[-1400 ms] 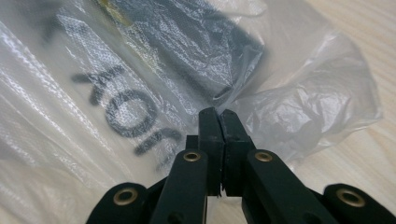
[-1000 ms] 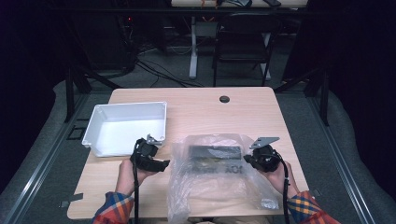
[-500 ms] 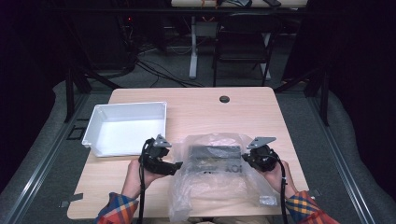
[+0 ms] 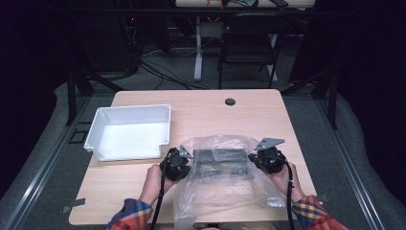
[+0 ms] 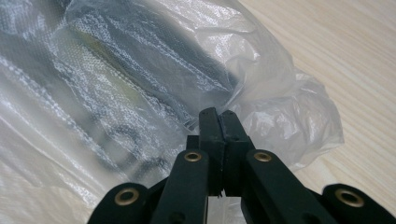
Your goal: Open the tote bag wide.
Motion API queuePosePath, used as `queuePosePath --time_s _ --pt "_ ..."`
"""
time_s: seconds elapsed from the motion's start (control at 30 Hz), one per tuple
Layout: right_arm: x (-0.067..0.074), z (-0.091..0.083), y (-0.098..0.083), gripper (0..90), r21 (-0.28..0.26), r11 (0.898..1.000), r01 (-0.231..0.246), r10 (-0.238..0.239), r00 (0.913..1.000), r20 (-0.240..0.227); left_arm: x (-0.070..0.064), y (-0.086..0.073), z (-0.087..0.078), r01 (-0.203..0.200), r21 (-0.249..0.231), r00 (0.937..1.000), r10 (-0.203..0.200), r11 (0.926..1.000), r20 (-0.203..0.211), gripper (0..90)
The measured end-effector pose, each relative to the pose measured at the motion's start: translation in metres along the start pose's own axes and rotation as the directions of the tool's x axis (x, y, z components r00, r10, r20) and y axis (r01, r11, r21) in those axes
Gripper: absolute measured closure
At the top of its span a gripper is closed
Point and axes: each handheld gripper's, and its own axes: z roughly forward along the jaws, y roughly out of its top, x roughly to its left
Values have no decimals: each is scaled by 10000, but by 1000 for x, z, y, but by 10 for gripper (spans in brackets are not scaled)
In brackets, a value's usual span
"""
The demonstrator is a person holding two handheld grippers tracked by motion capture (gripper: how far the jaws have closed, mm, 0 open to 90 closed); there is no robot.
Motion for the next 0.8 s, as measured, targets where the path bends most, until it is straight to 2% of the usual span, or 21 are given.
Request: queuePosePath --time_s 0.07,0.23,0.27,0.3,0.4,0.43,0.47,0.5,0.53,0.57,0.6,0.63,0.67,0.73,0.77,0.8 --pt "-2 0 1 899 -162 9999 -36 37 10000 49 2 1 -2 -2 -193 9993 -5 9998 -380 900" --pt "-5 0 6 899 -359 9993 -114 121 9997 191 9 3 -6 141 -492 9968 -179 9987 -781 900" --pt "-6 0 7 899 -444 9990 -97 108 9996 250 11 4 -7 176 -579 9959 -226 9982 -874 900" --pt "-8 1 10 899 -536 9985 -133 149 9995 285 13 7 -9 183 -707 9931 -263 9973 -1143 900" --pt "-13 2 15 899 -597 9982 -89 114 9990 424 16 10 -9 244 -826 9904 -354 9963 -1336 900" --pt "-14 3 16 899 -641 9978 -144 176 9986 504 18 13 -7 272 -885 9857 -414 9957 -1636 900" --pt "-14 3 16 899 -641 9978 -144 176 9986 504 18 13 -7 272 -885 9857 -414 9957 -1636 900" --pt "-17 5 17 899 -644 9978 -168 208 9978 622 20 15 -4 259 -774 9790 -410 9967 -1999 900" --pt "-17 5 17 899 -644 9978 -168 208 9978 622 20 15 -4 259 -774 9790 -410 9967 -1999 900" --pt "-19 10 18 899 -523 9986 -65 104 9971 754 21 16 0 288 -662 9732 -431 9974 -2260 900" --pt "-19 10 18 899 -523 9986 -65 104 9971 754 21 16 0 288 -662 9732 -431 9974 -2260 900" --pt "-21 16 17 899 -280 9996 -89 113 9962 866 22 16 2 327 -632 9709 -467 9975 -2349 900" --pt "-23 19 16 898 -165 9998 -108 122 9962 864 24 17 6 301 -458 9640 -411 9985 -2628 900" --pt "-27 27 14 898 177 9997 -171 154 9953 953 26 17 13 367 -155 9569 -396 9992 -2876 900" --pt "-27 27 14 898 177 9997 -171 154 9953 953 26 17 13 367 -155 9569 -396 9992 -2876 900" --pt "-28 30 13 898 299 9993 -220 189 9950 976 27 16 17 400 -37 9543 -393 9992 -2964 900"
